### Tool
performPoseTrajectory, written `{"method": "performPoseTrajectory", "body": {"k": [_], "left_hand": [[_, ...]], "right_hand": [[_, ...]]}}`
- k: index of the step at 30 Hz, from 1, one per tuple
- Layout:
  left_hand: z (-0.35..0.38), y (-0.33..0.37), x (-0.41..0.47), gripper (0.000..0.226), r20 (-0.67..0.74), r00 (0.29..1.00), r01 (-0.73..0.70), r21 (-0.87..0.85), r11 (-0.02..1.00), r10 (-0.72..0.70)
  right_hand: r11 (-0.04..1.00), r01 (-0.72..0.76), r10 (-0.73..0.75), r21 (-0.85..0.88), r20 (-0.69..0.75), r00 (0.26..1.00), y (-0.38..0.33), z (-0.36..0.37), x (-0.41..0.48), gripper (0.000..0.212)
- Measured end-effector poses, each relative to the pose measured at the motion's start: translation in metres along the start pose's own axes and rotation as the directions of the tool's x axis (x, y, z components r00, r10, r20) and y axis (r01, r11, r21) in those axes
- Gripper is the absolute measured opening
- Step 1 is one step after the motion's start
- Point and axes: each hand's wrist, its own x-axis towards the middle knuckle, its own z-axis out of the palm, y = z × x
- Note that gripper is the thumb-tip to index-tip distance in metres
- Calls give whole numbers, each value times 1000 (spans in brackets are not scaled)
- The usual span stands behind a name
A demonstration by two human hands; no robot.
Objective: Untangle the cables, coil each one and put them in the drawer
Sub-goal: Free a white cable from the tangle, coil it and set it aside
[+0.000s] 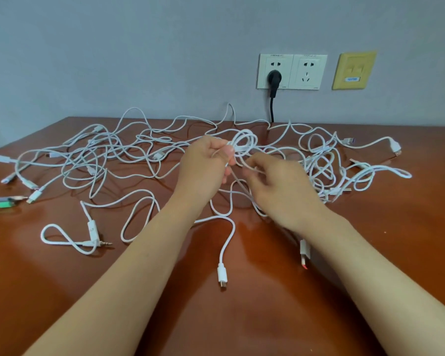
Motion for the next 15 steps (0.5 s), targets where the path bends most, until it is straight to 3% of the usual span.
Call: {"method": "performPoseTrajectory", "body": {"k": [4, 9, 13, 15], "left_hand": [[-3, -5, 2, 22, -37, 999, 1, 12, 1000, 0], [2, -5, 0, 20, 24, 999, -51, 137, 989, 48], [4, -5, -2, 20, 93, 990, -127, 288, 949, 105], [5, -5, -5, 20, 140, 981, -175, 324, 930, 135]], "right_hand": [[980, 184, -175, -81, 100, 979, -5, 2, -4, 17], [921, 318, -336, -224, -43, 941, -4, -8, -4, 9], [946, 245, -268, -211, -87, 960, -2, -8, -4, 32], [976, 153, -165, -153, -70, 984, -3, -7, -3, 39]]}}
